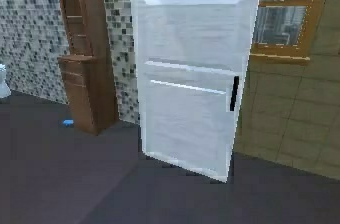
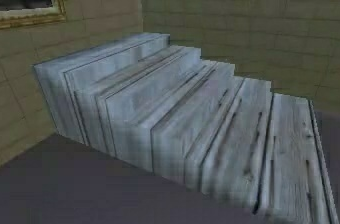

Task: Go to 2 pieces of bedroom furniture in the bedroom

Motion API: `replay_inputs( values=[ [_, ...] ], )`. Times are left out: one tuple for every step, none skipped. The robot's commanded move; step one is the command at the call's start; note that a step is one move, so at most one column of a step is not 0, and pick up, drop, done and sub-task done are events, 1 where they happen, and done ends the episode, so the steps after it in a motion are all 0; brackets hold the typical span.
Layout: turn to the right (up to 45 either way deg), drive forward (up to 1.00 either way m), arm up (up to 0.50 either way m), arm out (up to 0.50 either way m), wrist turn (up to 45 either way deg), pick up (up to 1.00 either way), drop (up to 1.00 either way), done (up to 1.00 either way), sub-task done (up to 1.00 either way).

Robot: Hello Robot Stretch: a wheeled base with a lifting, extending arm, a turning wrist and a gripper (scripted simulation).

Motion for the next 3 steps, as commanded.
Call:
replay_inputs(
  values=[
    [45.0,0.00,0.00,0.00,0.0,0.00,0.00,0.00,0.00],
    [-45.0,0.00,0.00,0.00,0.0,0.00,0.00,0.00,0.00],
    [45.0,0.00,0.00,0.00,0.0,0.00,0.00,0.00,0.00]
  ],
)
